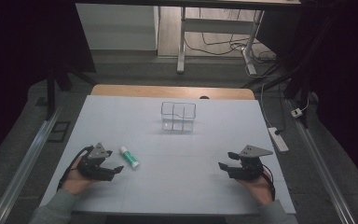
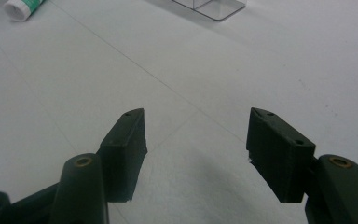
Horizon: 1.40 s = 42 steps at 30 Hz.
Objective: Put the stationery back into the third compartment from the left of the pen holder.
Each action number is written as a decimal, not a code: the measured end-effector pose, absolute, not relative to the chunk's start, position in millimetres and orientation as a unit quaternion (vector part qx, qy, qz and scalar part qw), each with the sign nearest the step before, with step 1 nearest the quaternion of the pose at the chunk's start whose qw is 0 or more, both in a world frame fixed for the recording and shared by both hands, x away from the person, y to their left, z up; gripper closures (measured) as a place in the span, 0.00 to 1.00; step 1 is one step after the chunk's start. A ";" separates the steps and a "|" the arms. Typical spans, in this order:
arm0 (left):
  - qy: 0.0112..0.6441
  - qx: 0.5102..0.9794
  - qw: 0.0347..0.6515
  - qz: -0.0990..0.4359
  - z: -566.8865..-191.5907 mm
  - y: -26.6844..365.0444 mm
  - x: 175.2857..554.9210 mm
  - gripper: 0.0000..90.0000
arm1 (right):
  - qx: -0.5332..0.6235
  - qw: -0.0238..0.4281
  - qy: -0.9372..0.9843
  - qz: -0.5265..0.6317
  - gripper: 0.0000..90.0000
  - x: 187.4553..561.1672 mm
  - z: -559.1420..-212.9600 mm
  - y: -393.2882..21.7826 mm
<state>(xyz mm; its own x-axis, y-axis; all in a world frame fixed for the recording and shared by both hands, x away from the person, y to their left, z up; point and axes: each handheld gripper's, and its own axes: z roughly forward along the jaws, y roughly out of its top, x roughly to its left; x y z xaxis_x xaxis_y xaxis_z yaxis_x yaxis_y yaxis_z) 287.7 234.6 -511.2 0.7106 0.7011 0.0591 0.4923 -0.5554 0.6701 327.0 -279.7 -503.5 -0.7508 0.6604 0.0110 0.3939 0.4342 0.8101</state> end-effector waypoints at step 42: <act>0.067 0.970 0.198 0.124 -475.3 213.4 372.3 0.30 | 0.312 0.144 0.847 0.407 0.39 328.2 -509.8 -279.0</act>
<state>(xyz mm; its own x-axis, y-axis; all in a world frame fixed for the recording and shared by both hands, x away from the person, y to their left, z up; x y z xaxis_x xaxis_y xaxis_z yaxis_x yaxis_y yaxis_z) 372.3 213.4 -475.3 0.9602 0.1787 0.2148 0.0803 -0.9128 0.4004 328.2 -279.0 -509.8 -0.7642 0.6449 0.0089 0.4100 0.4752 0.7785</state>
